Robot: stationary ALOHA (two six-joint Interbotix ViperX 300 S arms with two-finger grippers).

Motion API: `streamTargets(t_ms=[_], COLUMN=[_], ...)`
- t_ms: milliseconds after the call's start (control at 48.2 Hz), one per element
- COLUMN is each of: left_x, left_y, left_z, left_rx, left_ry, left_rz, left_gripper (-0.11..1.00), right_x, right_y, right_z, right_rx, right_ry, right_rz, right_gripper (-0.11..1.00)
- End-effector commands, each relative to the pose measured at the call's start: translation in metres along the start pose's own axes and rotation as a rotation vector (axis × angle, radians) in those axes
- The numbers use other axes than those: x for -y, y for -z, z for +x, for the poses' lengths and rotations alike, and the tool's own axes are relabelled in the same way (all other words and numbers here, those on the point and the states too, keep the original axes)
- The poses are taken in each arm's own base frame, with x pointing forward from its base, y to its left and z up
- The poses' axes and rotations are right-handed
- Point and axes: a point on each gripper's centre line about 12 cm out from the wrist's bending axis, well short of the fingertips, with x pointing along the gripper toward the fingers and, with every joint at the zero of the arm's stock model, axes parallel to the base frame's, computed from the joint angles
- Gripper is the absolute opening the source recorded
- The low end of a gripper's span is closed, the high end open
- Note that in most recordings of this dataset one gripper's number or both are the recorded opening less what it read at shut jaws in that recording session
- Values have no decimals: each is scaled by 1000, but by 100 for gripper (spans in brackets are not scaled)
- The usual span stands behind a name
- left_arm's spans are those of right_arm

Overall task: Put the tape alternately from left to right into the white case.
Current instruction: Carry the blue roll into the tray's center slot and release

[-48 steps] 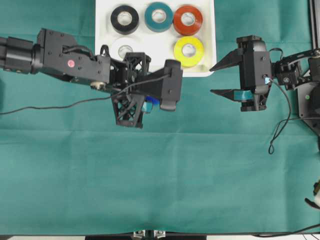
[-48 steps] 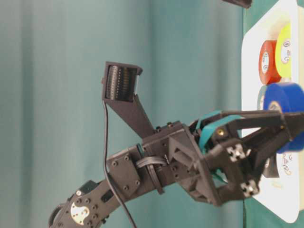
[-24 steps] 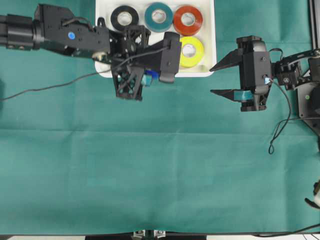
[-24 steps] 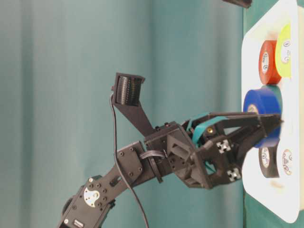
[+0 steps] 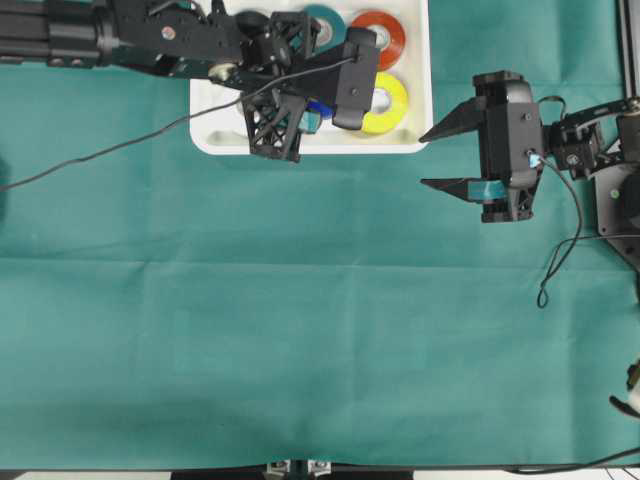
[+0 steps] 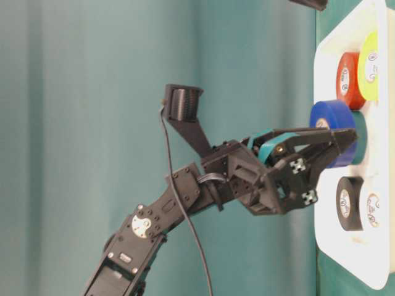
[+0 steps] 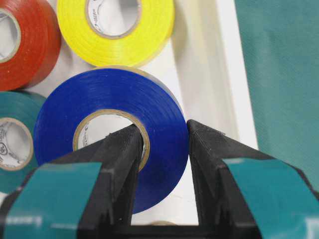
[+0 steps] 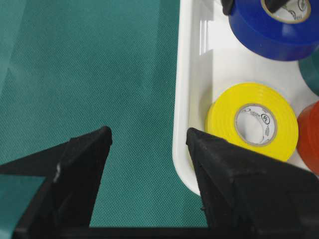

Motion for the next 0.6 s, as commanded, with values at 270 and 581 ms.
streamTargets(t_ms=[270, 581], left_x=[-20, -19], left_y=[-4, -4], left_z=[2, 2], left_rx=[32, 38], left_ry=[-35, -37], left_rz=[-14, -16], left_gripper=[-3, -2], right_x=[-1, -1], right_y=[-5, -5], right_z=[-1, -2], right_rx=[20, 21], right_ry=[-5, -5], right_rz=[1, 3], right_gripper=[69, 69])
